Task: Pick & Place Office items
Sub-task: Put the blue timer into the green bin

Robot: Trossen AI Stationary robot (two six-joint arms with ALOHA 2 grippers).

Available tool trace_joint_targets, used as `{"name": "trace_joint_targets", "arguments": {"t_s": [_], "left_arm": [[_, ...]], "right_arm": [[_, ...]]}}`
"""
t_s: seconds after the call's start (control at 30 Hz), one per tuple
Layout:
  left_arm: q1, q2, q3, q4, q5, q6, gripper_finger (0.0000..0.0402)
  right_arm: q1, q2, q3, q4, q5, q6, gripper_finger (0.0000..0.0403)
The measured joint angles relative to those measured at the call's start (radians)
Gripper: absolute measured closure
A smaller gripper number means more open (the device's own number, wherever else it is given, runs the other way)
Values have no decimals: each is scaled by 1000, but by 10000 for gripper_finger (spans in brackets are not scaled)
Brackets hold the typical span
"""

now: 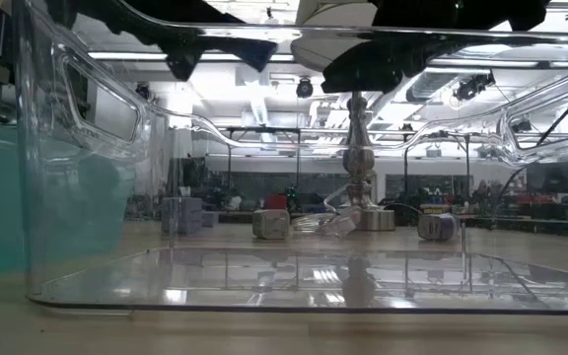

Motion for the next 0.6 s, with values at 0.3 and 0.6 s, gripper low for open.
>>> {"name": "trace_joint_targets", "arguments": {"t_s": [0.3,0.6], "left_arm": [[-170,-147,-150,21,-210,-96,331],[-389,-203,-270,113,-358,-228,330]], "right_arm": [[13,0,0,-1,-2,27,218],[14,0,0,-1,-2,53,218]]}}
